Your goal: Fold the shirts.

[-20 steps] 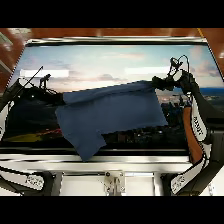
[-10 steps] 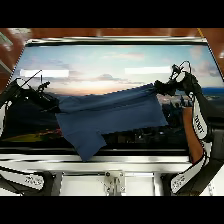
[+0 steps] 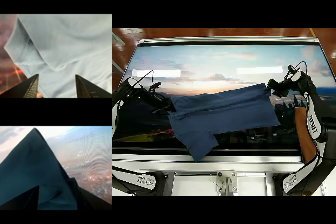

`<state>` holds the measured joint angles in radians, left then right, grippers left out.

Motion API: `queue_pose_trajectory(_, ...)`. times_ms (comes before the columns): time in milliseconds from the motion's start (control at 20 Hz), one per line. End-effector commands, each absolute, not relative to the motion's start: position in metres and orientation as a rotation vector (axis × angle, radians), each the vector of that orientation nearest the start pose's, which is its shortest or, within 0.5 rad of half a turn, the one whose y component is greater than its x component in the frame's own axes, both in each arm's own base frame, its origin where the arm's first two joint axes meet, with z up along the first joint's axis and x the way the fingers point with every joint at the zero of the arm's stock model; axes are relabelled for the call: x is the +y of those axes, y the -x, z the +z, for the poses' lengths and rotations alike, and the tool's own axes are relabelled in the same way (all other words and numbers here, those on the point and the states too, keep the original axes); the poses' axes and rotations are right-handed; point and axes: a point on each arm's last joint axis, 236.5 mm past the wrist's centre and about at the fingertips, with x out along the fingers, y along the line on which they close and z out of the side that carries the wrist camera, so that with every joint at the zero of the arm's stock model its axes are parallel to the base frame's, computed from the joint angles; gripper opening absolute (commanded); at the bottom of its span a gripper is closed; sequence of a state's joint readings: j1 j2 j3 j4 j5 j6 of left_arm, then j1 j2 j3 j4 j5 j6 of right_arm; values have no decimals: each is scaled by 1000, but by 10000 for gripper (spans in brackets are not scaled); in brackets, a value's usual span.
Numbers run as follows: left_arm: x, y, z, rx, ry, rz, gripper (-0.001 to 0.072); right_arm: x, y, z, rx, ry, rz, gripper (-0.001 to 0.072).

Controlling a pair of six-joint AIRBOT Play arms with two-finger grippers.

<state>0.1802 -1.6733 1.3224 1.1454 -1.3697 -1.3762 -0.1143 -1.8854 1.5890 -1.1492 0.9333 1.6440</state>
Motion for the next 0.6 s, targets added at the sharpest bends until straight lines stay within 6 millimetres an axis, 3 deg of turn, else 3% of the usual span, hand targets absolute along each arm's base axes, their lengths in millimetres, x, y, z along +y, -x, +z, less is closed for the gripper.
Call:
queue_pose_trajectory(0,-18,-361,-64,1686,463,-235,524,12,-516,-61,1252,-488,75,572)
queue_pose_trajectory(100,-7,-347,-43,1697,485,-232,518,-24,-492,-36,1288,-403,31,572)
queue_pose_trajectory(200,-1,-329,-29,1669,504,-209,520,-61,-448,-21,1398,-364,-27,572)
queue_pose_trajectory(300,-8,-293,-40,1676,545,-184,541,-82,-407,-19,1523,-382,-9,572)
queue_pose_trajectory(400,-41,-247,-63,1693,661,-221,540,-84,-383,-23,1591,-484,26,572)
queue_pose_trajectory(550,-80,-214,-94,1632,853,-215,539,-72,-392,-23,1536,-598,84,572)
